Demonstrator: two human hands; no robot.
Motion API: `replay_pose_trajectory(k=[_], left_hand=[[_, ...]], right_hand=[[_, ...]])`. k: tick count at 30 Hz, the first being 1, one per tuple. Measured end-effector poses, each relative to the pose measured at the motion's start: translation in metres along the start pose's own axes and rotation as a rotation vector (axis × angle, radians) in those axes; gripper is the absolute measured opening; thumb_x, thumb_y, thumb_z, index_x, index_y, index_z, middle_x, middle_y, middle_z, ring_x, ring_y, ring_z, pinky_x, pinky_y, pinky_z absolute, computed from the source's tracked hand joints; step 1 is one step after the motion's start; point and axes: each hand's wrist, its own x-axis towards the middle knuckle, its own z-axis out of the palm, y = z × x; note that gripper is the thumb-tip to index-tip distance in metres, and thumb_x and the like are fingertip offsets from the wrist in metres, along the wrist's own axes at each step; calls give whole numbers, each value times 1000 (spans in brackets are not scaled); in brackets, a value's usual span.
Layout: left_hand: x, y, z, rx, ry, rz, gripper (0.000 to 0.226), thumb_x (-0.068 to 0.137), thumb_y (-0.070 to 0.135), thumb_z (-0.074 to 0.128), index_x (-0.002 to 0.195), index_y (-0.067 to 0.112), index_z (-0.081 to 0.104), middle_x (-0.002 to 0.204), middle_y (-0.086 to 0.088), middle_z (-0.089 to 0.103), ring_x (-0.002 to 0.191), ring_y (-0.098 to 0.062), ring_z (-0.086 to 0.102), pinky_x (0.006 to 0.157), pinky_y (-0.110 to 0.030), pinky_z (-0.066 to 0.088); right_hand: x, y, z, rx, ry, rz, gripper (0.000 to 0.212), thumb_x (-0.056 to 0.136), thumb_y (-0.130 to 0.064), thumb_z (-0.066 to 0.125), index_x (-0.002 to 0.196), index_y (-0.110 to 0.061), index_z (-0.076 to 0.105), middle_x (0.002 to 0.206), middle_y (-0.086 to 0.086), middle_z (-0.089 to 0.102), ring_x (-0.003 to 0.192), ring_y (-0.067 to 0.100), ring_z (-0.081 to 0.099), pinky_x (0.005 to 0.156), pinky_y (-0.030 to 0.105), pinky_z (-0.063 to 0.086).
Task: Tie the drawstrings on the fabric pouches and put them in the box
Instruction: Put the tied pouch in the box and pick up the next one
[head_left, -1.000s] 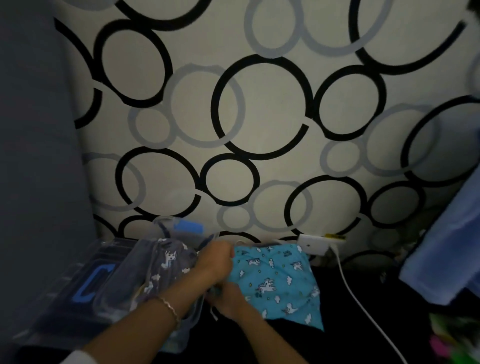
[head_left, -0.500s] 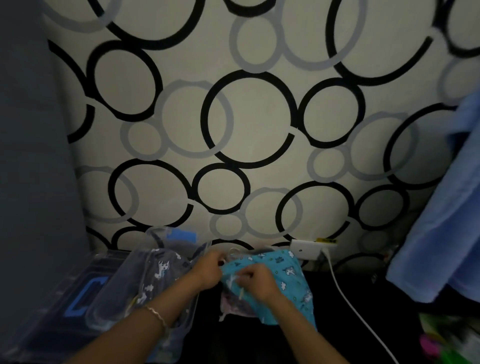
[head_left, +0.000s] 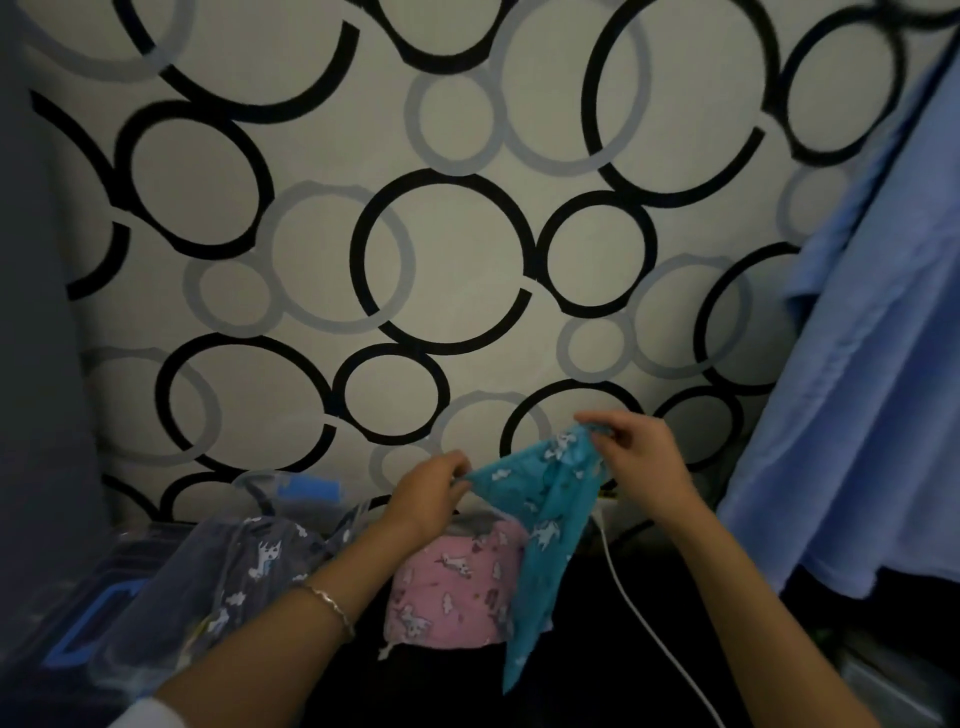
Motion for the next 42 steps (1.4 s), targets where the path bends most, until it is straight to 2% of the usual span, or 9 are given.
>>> replay_pose_trajectory(k=[6, 12, 16, 21, 26, 29, 31, 36, 42], left_hand=[[2, 25, -47, 69, 188, 94, 9, 100, 24, 42, 94, 21, 47, 90, 3, 58, 82, -15, 56, 72, -37, 49], [-5, 6, -77, 349, 8, 74, 29, 100, 35, 43, 95, 12, 60, 92, -4, 58, 84, -21, 59, 73, -33, 46], [-25, -16, -84, 560, -12, 67, 21, 96, 20, 52, 117, 22, 55, 101, -1, 62, 94, -21, 61, 76, -35, 53], [-30, -16, -96, 294, 52, 62, 43, 101, 47, 34, 65, 26, 46, 63, 7, 51, 60, -13, 51, 63, -34, 46], [-32, -22, -103, 163, -25, 73, 49, 95, 55, 40, 62, 22, 54, 57, 5, 51, 53, -10, 47, 58, -34, 45], [-34, -24, -114, 132, -72, 76, 47, 89, 59, 46, 62, 23, 60, 49, 9, 49, 47, -5, 43, 54, -25, 39], [-37, -34, -125, 83, -111, 47, 40, 90, 50, 53, 58, 26, 61, 43, 11, 48, 43, -3, 41, 52, -19, 36], [-42, -70, -147, -199, 38, -247, 43, 93, 41, 56, 59, 16, 56, 60, -8, 48, 55, -16, 42, 59, -28, 37], [-65, -118, -158, -748, 276, -624, 45, 92, 51, 52, 61, 20, 42, 48, 4, 30, 40, -12, 26, 43, -17, 22]], right_hand=[[-8, 3, -7, 110, 174, -9, 28, 93, 2, 57, 110, -15, 70, 99, -9, 67, 85, -11, 65, 69, 5, 50], [-18, 18, 11, -4, 101, 37, 27, 94, -1, 56, 116, -12, 69, 102, -2, 68, 81, -7, 64, 65, 7, 52], [-30, 28, 24, -90, 46, 30, 27, 95, -3, 57, 118, -9, 69, 106, 0, 69, 82, -10, 62, 68, 2, 48], [-34, 23, 19, -124, 71, -23, 27, 93, -5, 61, 119, -9, 69, 107, 1, 70, 91, 2, 65, 80, 13, 52], [-39, 29, 21, -316, 19, -103, 23, 91, -8, 65, 113, -6, 72, 90, -3, 70, 77, 2, 61, 72, 6, 45], [-39, 41, 16, -434, -18, -106, 9, 89, -8, 68, 90, -4, 77, 79, 6, 73, 68, 16, 66, 66, 28, 53], [-39, 52, 9, -487, -18, -92, 13, 89, -6, 69, 77, -9, 75, 69, 3, 71, 62, 15, 65, 61, 27, 48], [-59, 71, -9, -254, 21, 110, 18, 92, -11, 65, 79, -20, 75, 55, -11, 65, 57, -3, 61, 53, 6, 44], [-73, 89, -9, 174, 125, 384, 26, 96, -2, 55, 74, -7, 67, 64, 10, 65, 64, 27, 60, 54, 16, 50]])
